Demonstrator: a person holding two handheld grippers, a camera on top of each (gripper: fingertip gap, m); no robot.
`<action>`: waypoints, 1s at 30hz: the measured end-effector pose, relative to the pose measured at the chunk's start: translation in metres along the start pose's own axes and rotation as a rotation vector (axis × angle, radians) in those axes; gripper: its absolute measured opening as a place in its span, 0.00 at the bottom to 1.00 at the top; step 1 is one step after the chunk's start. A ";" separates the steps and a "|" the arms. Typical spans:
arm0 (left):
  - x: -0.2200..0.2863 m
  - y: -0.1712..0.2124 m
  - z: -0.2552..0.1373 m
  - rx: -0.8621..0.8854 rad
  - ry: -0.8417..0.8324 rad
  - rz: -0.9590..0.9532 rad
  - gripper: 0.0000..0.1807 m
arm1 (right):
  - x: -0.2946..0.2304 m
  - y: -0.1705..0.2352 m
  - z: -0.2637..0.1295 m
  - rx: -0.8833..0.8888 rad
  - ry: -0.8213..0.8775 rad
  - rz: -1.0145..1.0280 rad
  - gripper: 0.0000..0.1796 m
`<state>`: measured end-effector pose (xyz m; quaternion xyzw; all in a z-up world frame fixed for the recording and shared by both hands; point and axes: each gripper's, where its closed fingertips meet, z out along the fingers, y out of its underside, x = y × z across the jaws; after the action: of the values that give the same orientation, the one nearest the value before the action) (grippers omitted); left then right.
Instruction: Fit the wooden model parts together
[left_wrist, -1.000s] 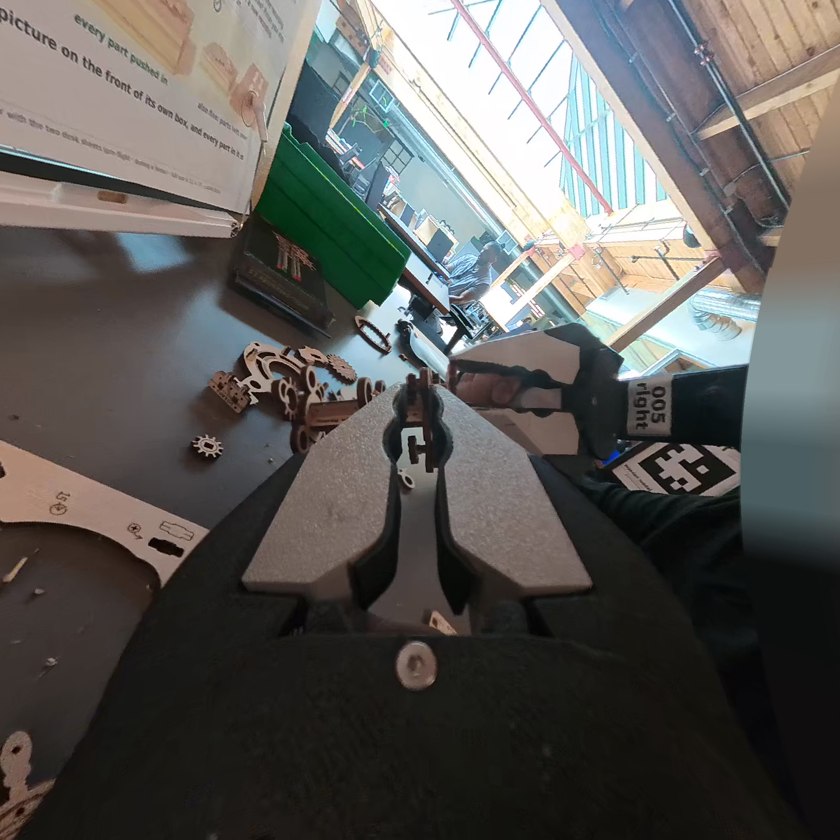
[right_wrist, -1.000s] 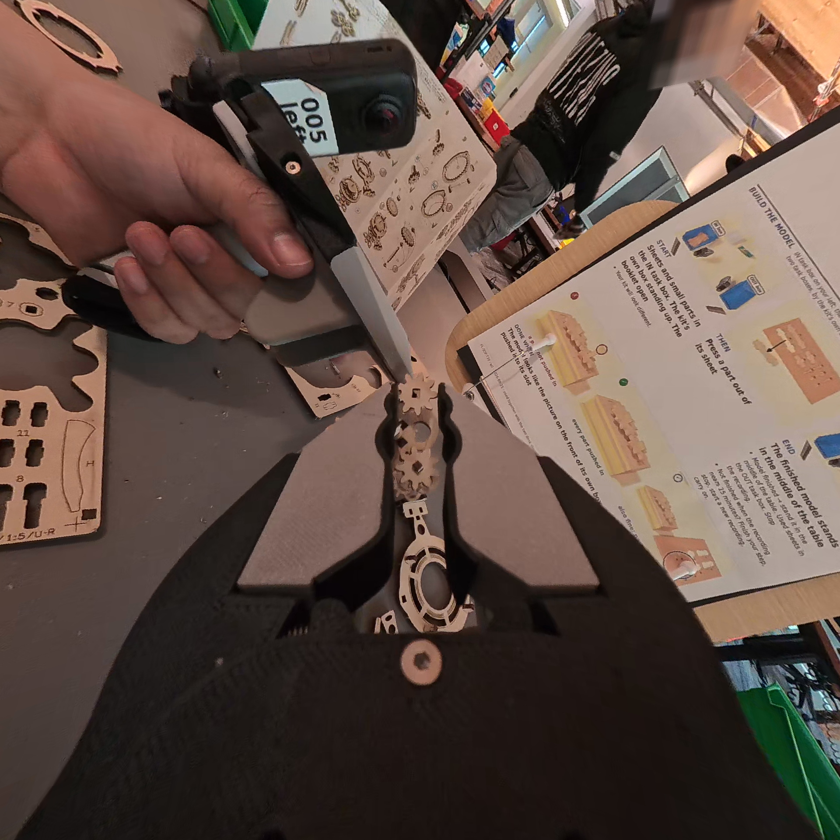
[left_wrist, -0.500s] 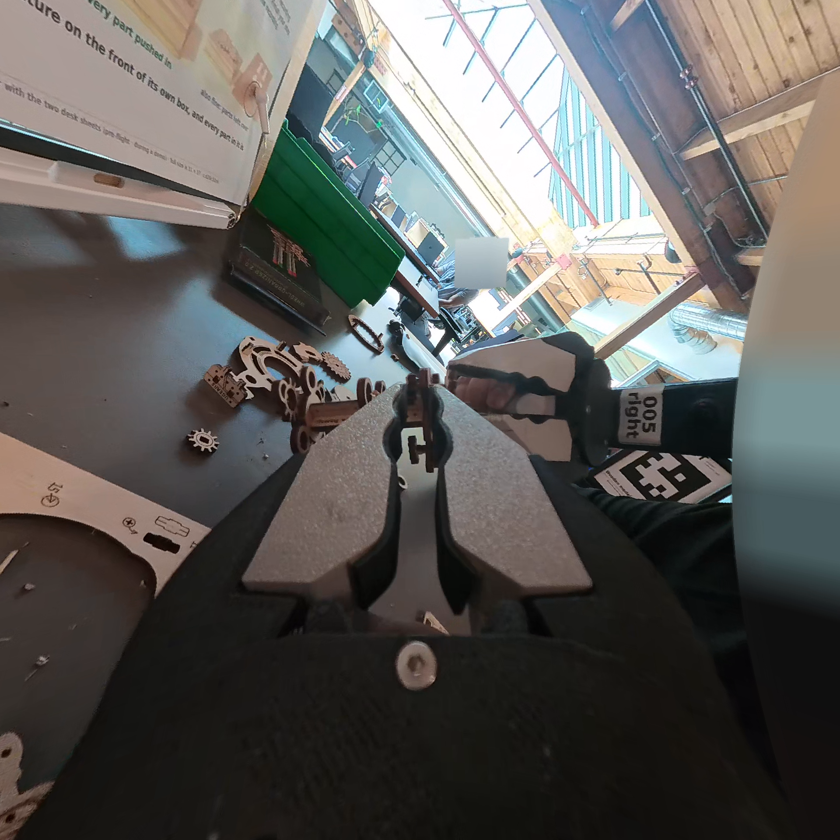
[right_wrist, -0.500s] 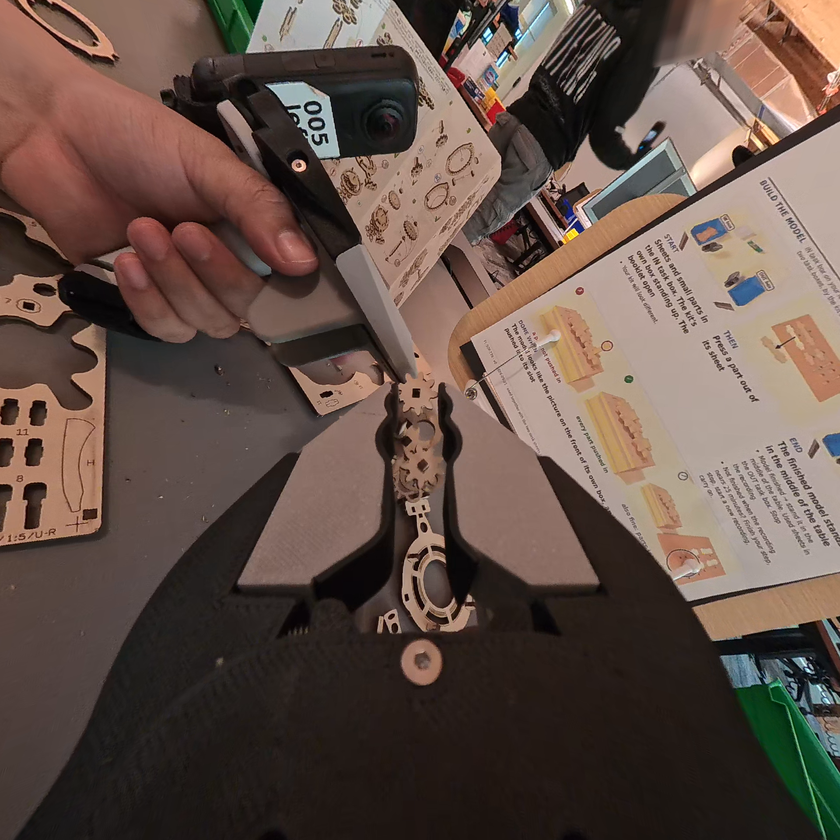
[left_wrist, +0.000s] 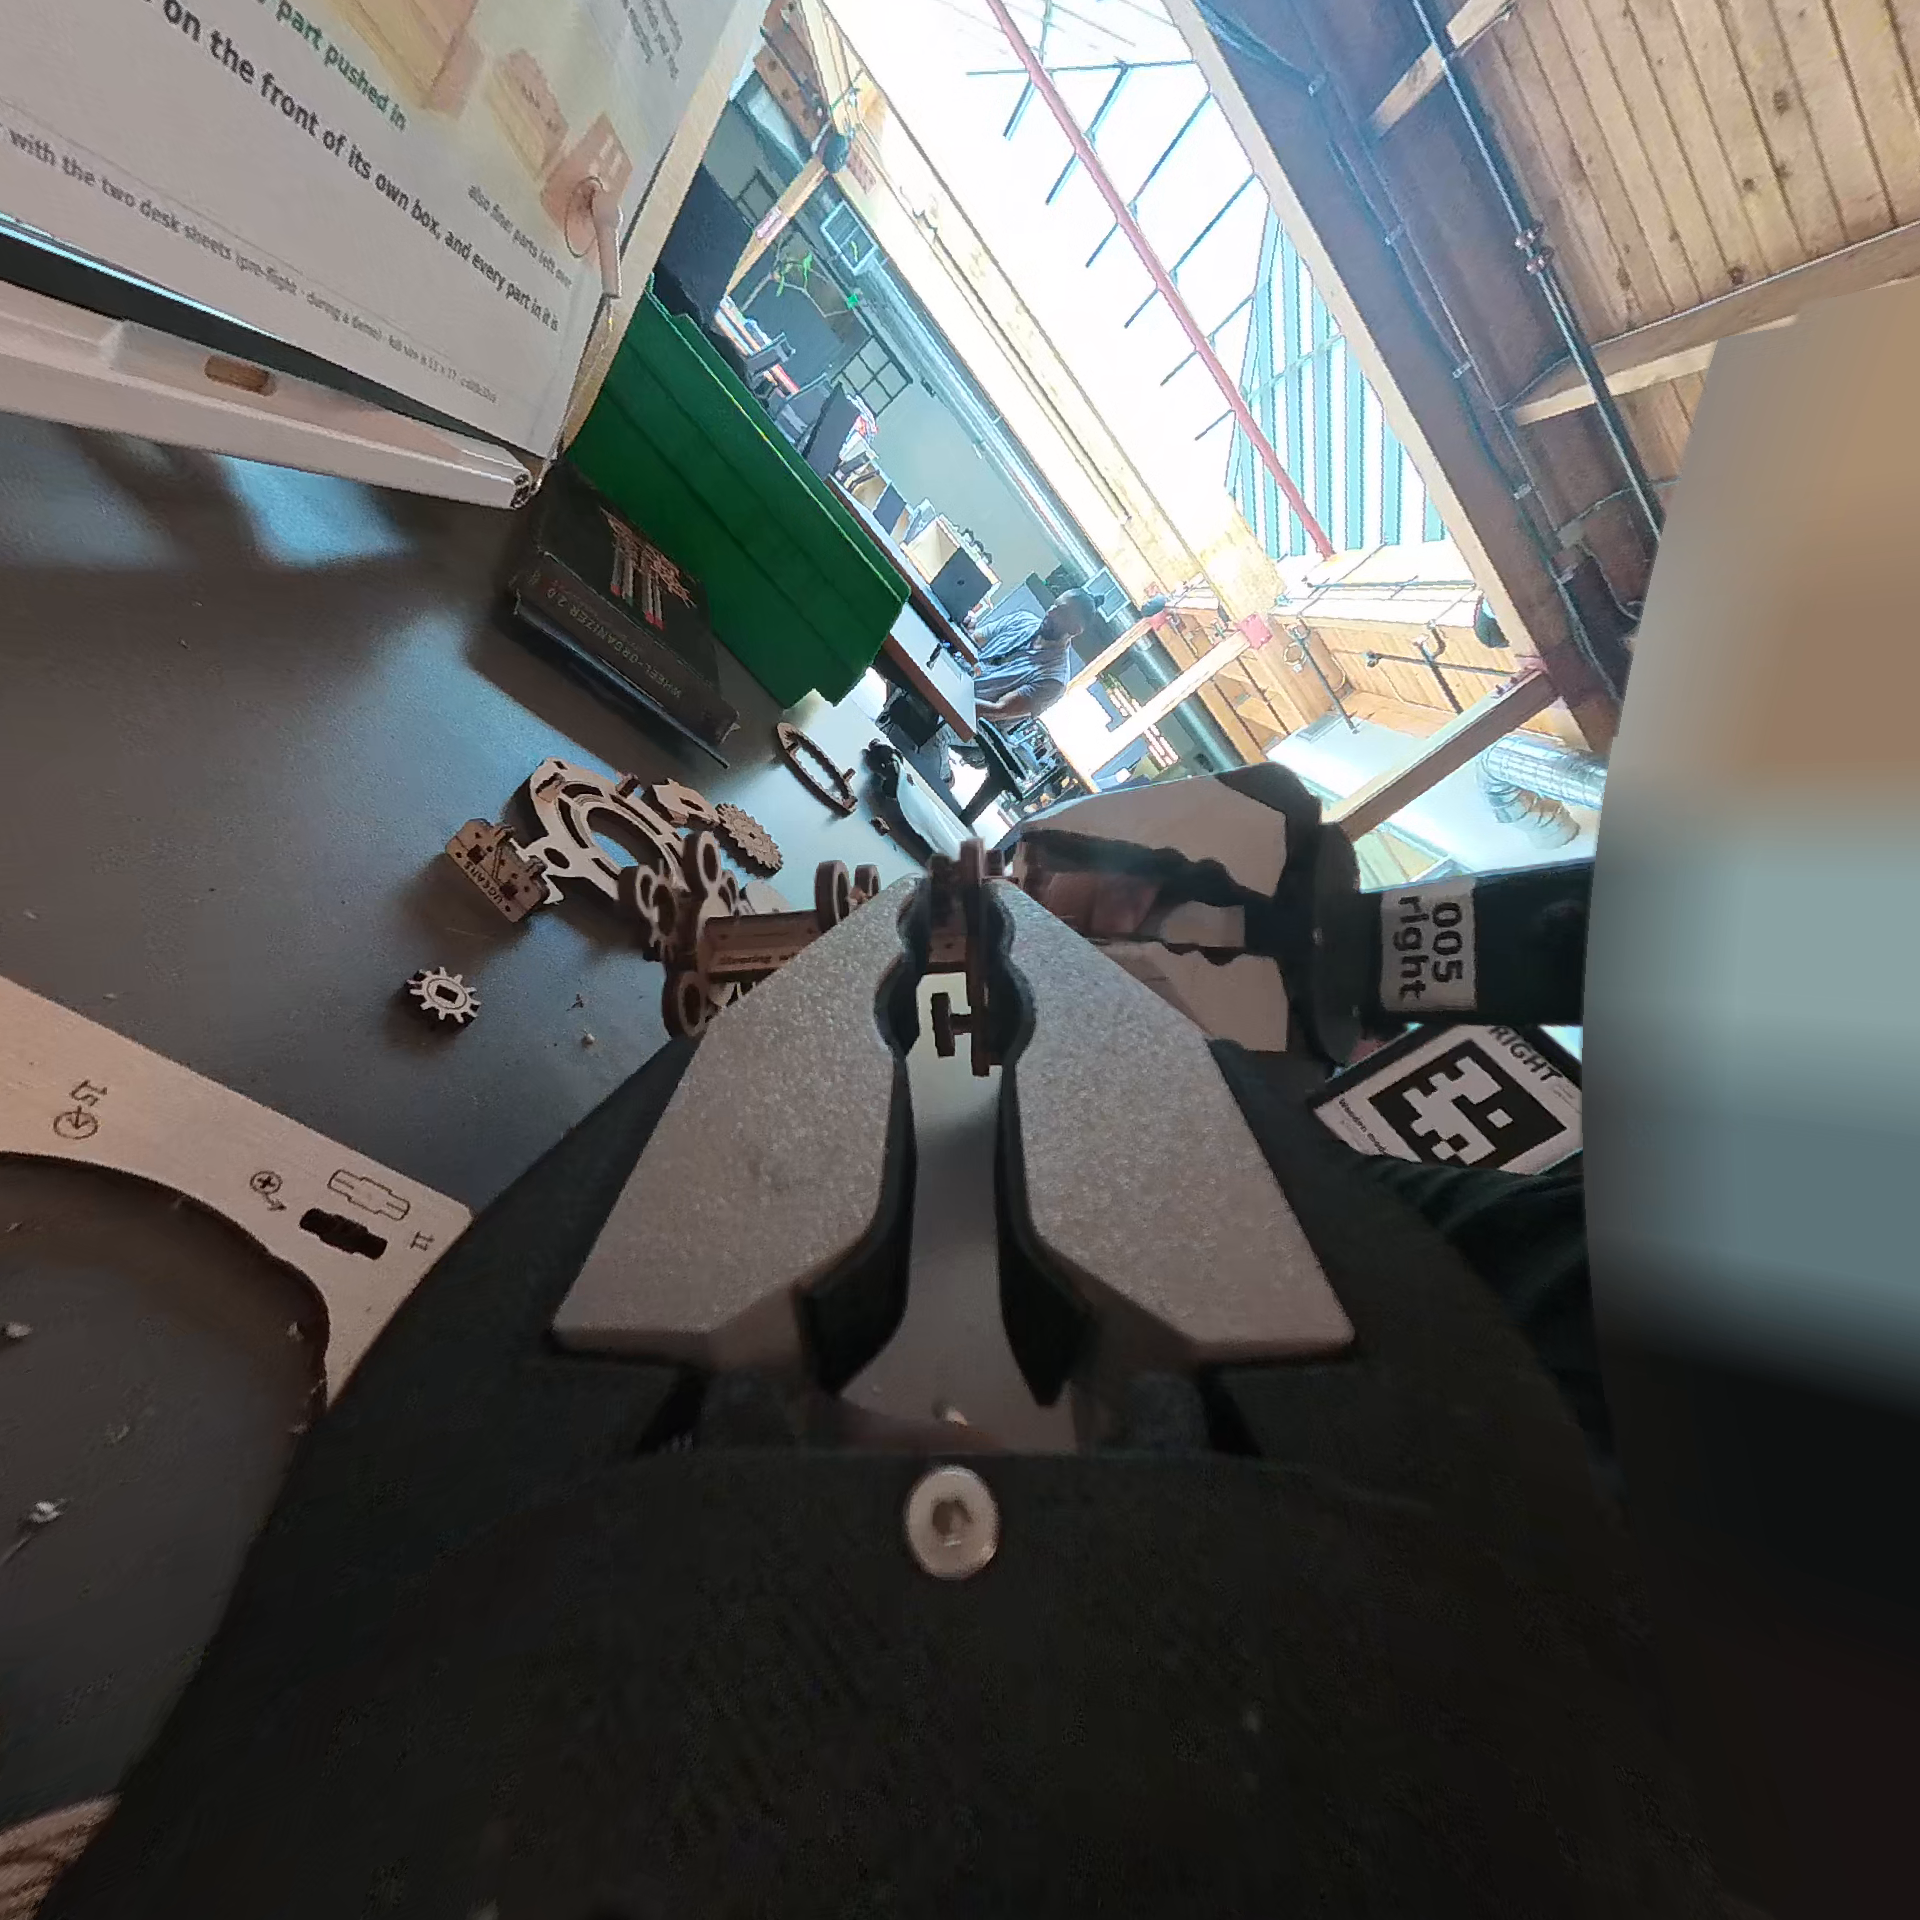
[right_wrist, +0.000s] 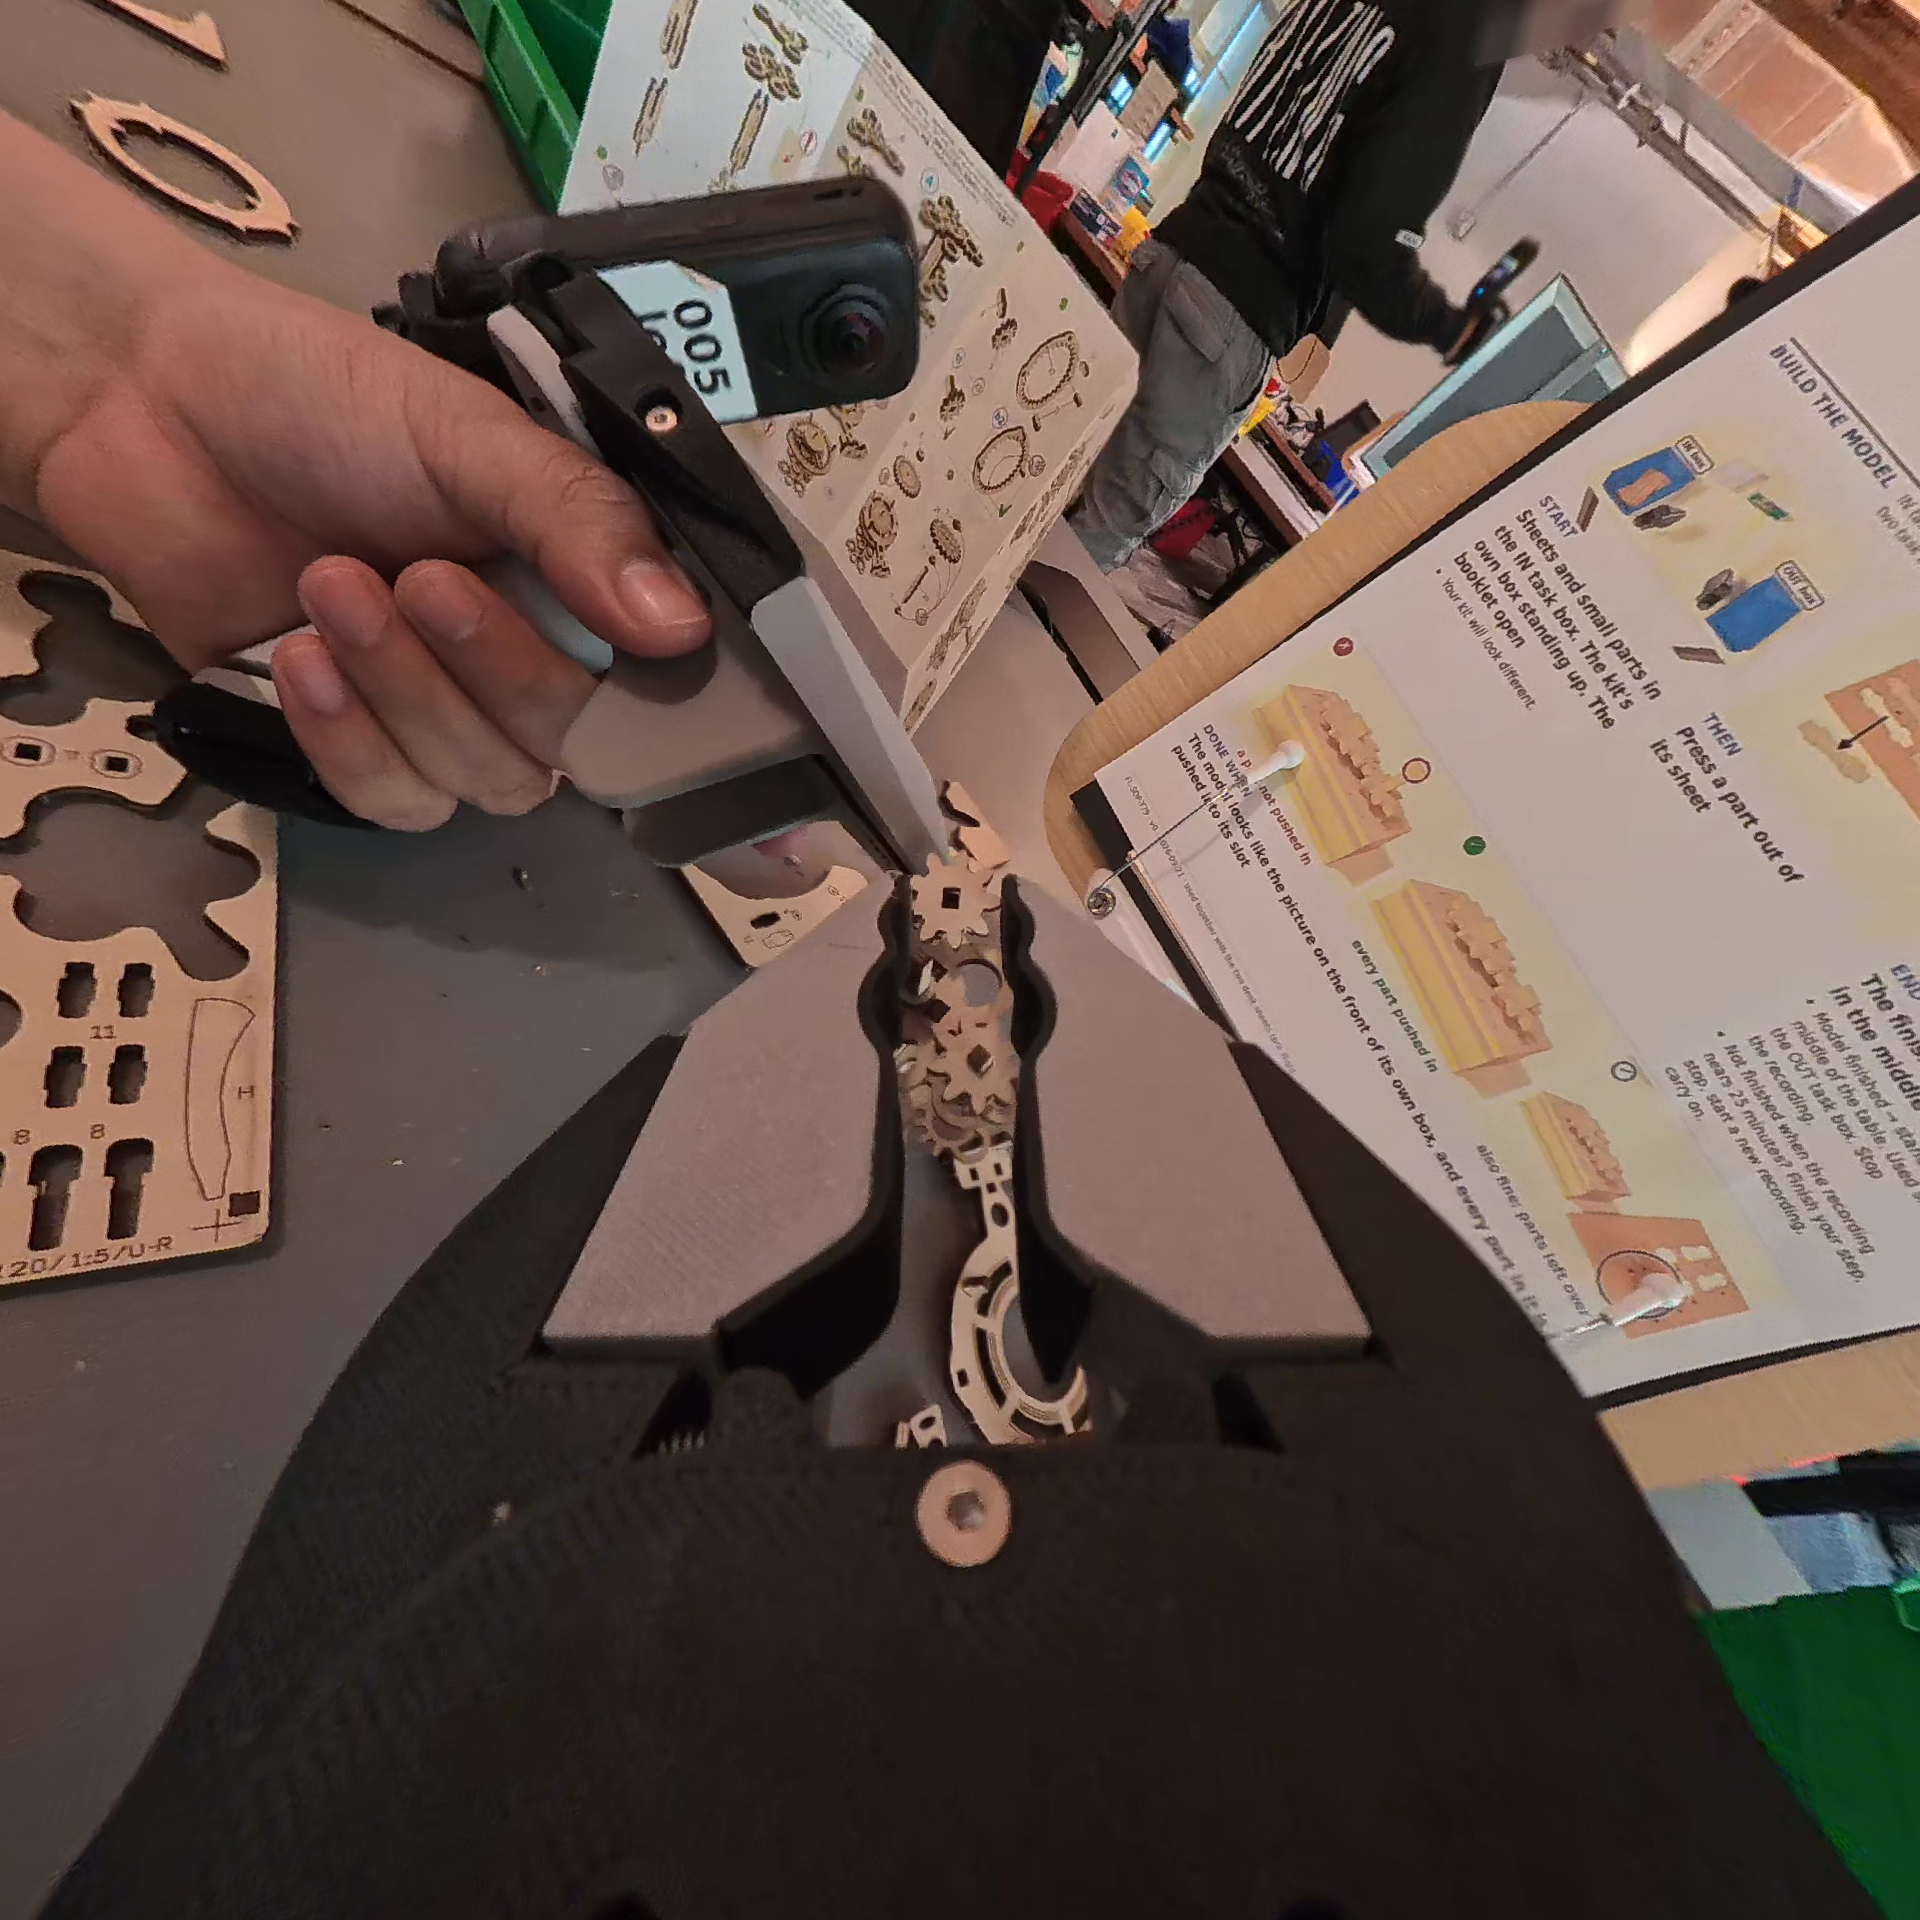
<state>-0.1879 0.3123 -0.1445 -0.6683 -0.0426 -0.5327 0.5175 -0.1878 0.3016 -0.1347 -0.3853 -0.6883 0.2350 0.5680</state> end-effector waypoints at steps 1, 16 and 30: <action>0.001 0.000 0.000 0.004 0.008 -0.010 0.03 | 0.000 -0.001 0.000 0.006 -0.004 0.012 0.07; 0.007 -0.005 0.002 0.095 0.024 0.016 0.03 | 0.007 -0.006 -0.004 0.065 -0.032 0.129 0.07; 0.007 0.003 0.002 0.000 0.040 0.006 0.03 | -0.001 -0.002 -0.007 0.023 -0.062 -0.055 0.07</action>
<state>-0.1819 0.3093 -0.1410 -0.6576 -0.0302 -0.5444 0.5199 -0.1818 0.2989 -0.1318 -0.3523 -0.7131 0.2388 0.5571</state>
